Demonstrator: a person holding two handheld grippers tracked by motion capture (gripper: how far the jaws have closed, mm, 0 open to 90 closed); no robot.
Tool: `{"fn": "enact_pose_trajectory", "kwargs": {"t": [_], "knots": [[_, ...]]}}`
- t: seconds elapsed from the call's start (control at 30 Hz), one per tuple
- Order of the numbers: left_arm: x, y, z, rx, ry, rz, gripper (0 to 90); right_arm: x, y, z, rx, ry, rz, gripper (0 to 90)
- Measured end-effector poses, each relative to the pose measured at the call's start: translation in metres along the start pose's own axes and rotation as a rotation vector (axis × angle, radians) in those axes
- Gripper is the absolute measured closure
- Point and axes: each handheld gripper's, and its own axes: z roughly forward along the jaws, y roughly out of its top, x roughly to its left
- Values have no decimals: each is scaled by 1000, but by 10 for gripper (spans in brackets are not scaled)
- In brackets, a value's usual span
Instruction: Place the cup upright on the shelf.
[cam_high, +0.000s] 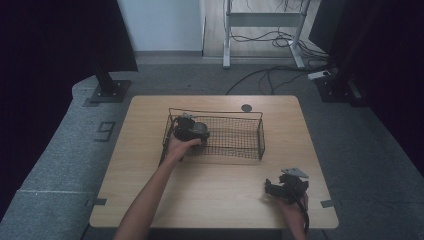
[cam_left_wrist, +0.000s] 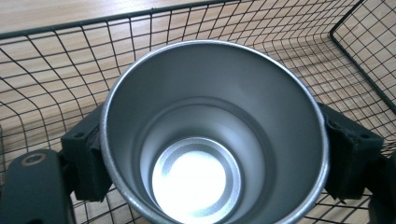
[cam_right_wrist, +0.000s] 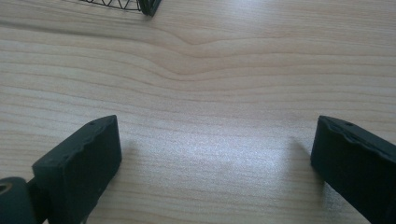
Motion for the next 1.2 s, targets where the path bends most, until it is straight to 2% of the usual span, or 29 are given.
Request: {"fn": "enact_pose_trajectory", "kwargs": {"t": [0.3, 0.87, 0.97, 1.1, 1.2], "knots": [[0, -4, 7, 30, 8, -1, 147, 0, 0, 0, 0, 0, 0, 18], [-3, -3, 7, 65, 34, -9, 128, 0, 0, 0, 0, 0, 0, 18], [-3, -2, 6, 56, 32, -11, 123, 0, 0, 0, 0, 0, 0, 18], [-5, -1, -1, 12, 51, -4, 116, 0, 0, 0, 0, 0, 0, 18], [-5, 0, -5, -4, 47, -9, 113, 0, 0, 0, 0, 0, 0, 18]]}}
